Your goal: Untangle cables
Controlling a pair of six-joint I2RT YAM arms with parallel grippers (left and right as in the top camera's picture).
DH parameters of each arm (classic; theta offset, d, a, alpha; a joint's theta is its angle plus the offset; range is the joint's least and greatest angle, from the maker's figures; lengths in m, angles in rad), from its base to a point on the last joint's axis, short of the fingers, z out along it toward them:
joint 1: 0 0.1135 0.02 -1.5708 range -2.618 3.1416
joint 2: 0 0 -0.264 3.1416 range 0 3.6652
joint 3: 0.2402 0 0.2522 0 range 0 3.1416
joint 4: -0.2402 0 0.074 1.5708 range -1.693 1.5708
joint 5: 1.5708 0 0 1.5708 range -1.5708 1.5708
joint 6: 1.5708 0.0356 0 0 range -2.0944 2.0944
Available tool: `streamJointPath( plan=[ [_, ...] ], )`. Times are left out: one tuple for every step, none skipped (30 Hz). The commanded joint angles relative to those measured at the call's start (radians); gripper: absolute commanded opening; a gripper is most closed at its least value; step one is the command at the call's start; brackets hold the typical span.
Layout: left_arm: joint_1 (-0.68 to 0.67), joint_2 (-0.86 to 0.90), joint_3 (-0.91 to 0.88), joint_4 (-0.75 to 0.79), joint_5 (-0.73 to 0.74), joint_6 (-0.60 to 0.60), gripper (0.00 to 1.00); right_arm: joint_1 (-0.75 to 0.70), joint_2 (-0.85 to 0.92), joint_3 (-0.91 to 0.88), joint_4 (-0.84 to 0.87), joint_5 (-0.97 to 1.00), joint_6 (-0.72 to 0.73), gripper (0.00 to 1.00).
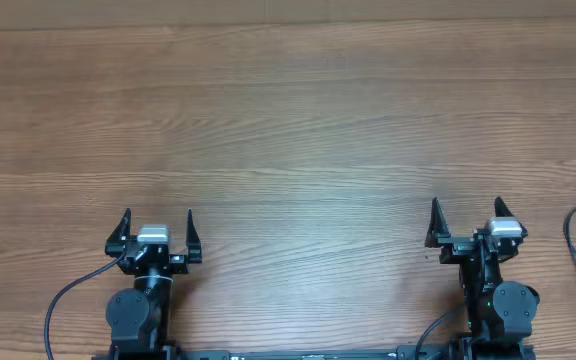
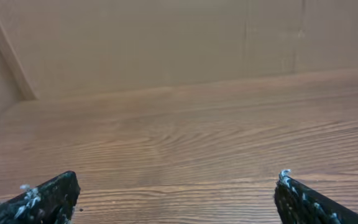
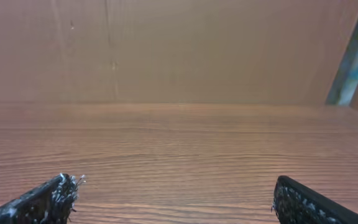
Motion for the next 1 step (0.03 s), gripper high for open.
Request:
streamJointPath(
  plan=[
    [0.005,-0.01,-0.004,0.001,0.005,-0.017,1.0,-0.002,-0.011,-0.011,0.005,0.01,-0.005,1.0]
  ],
)
